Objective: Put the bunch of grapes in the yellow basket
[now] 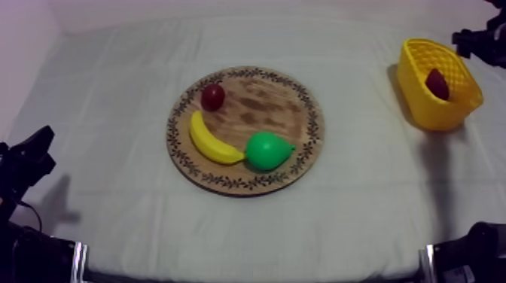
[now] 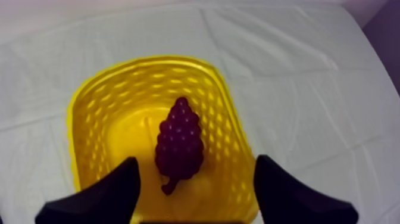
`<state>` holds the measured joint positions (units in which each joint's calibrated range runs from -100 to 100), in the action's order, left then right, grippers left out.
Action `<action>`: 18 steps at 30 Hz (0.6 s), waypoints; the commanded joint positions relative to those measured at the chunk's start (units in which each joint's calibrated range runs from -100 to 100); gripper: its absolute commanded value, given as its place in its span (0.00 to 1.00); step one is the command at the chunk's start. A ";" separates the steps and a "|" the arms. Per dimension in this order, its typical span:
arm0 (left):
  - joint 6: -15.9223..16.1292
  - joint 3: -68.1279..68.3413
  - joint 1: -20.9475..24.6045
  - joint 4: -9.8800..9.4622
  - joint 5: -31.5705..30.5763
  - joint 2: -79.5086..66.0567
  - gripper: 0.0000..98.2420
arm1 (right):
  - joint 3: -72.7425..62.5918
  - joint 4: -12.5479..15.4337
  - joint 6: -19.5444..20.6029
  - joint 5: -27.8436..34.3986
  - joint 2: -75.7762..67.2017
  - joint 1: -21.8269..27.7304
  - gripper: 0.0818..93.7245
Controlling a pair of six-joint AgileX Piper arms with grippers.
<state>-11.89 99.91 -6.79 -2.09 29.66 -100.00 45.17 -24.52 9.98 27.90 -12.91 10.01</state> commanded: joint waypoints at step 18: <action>-0.01 -0.02 0.02 0.01 0.00 0.00 0.00 | 36.86 -1.34 0.69 -8.45 -43.56 0.68 0.48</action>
<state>-11.89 99.91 -6.79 -2.09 29.66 -100.00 78.61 -26.27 10.97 19.54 -50.25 10.81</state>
